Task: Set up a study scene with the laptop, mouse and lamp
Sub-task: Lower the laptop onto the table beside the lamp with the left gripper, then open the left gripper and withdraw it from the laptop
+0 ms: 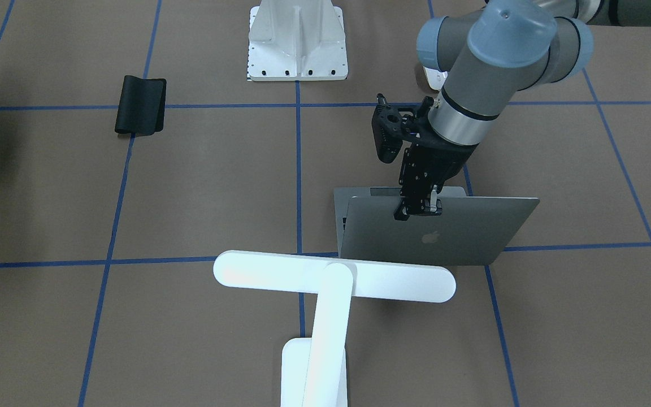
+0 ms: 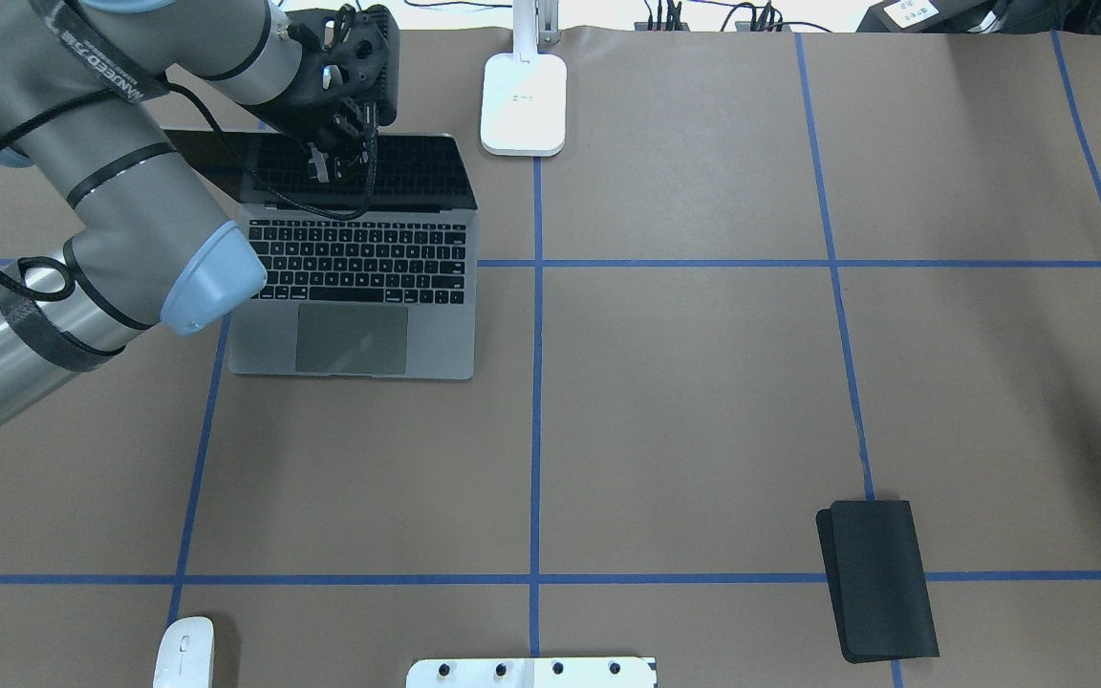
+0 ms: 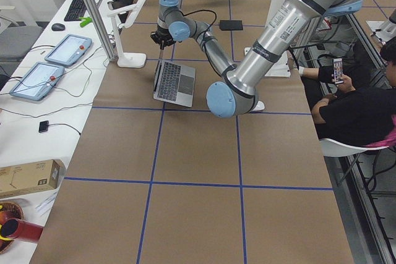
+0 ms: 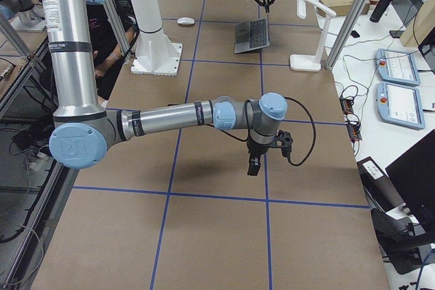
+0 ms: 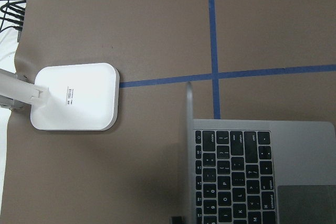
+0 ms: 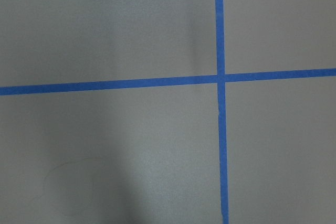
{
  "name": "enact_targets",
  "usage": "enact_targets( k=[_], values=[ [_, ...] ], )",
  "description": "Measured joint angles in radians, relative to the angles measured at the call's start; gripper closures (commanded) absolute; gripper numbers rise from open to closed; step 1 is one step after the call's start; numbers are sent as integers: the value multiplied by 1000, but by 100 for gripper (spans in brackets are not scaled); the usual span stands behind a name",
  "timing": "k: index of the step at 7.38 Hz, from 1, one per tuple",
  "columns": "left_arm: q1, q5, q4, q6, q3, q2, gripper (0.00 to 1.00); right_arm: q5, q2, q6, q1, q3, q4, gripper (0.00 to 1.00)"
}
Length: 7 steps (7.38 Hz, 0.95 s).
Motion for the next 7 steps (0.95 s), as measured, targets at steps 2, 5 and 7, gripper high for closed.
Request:
enact_targets(
  k=[2,5,7],
  values=[
    [1,0,-1,0,0,-1,65,0,0,0,0,-2,0,0],
    [-3,0,-1,-4,-8,3,0,1,0,0,0,-2,0,0],
    [-21,-5,1,-99,-72,78,0,-17,3,-28,-12,38,6,0]
  ],
)
